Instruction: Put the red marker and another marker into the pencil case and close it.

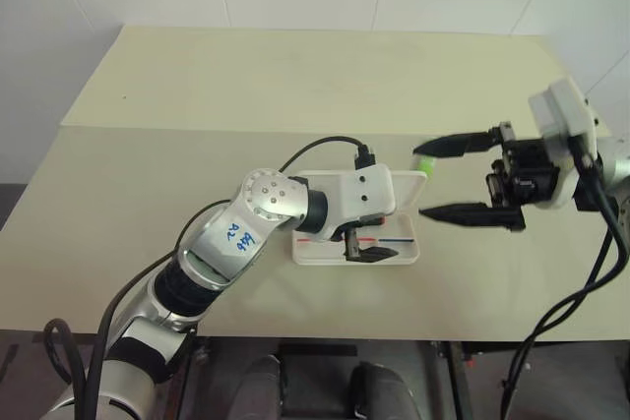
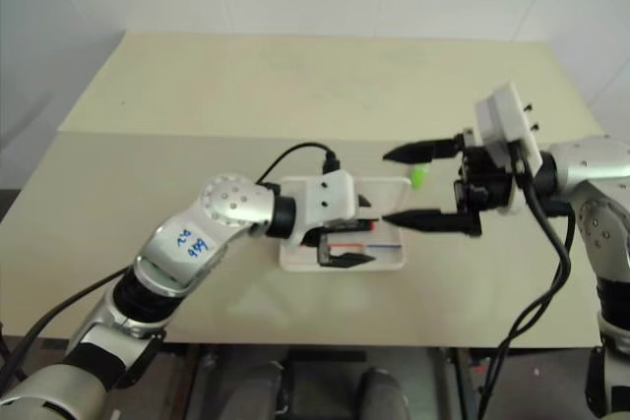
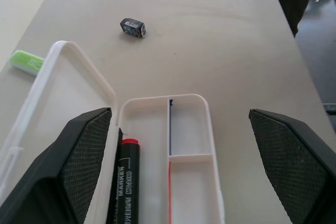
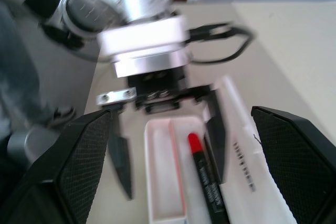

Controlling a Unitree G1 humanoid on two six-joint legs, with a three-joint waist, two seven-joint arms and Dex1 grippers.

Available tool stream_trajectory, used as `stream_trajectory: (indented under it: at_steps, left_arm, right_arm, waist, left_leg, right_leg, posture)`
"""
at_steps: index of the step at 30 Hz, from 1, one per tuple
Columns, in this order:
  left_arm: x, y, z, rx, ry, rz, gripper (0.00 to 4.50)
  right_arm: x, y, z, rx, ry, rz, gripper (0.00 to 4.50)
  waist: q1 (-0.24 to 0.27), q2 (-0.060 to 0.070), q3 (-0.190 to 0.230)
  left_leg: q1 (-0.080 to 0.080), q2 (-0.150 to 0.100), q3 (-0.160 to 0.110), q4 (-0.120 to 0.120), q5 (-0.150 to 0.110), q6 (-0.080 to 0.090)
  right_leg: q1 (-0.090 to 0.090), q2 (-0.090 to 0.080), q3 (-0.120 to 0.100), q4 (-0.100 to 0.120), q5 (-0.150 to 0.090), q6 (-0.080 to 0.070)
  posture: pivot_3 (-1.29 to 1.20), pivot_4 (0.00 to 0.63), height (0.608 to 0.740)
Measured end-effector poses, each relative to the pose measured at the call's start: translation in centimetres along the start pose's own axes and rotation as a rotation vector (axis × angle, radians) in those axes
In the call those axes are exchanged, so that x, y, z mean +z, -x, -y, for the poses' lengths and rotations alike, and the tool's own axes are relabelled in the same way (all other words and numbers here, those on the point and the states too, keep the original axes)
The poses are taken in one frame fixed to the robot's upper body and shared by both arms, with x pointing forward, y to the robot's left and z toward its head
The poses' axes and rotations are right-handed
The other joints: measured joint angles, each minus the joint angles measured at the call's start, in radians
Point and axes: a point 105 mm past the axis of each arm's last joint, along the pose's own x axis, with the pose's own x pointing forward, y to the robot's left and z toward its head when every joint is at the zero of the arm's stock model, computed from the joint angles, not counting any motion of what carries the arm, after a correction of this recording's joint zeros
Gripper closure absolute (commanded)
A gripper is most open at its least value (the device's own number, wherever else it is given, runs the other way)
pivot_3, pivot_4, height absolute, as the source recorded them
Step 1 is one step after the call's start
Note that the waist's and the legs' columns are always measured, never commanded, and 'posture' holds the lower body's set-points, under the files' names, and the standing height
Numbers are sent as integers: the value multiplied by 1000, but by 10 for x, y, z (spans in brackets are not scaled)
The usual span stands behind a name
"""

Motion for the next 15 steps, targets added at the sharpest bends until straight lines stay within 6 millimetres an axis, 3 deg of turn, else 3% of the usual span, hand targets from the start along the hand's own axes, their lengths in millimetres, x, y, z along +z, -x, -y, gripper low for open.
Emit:
stream_trajectory:
  at_steps: [4, 9, 15]
  left_arm:
    - [4, 20, -10, 90, 62, 11, 16]
    - [10, 55, -31, 226, 118, 33, 16]
    - [13, 114, -66, 460, 139, 22, 16]
  right_arm:
    - [-1, 3, 63, -304, -50, 63, 0]
    - [-47, 4, 130, -700, -202, -129, 0]
    - [-101, 19, 160, -1006, -393, -355, 0]
  waist:
    - [-3, 0, 0]
    - [-8, 1, 0]
    - [-15, 1, 0]
  left_leg:
    - [-1, 0, 0, -1, 0, 0]
    - [-2, 0, 0, -2, 1, -1]
    - [-3, 0, 1, -4, 1, -1]
  right_leg:
    - [-1, 0, 0, 1, 0, 0]
    - [-3, 0, 0, 2, 0, 0]
    - [-4, 0, 0, 1, 0, 0]
  posture:
    - [0, 150, 740]
    - [0, 150, 740]
    - [0, 150, 740]
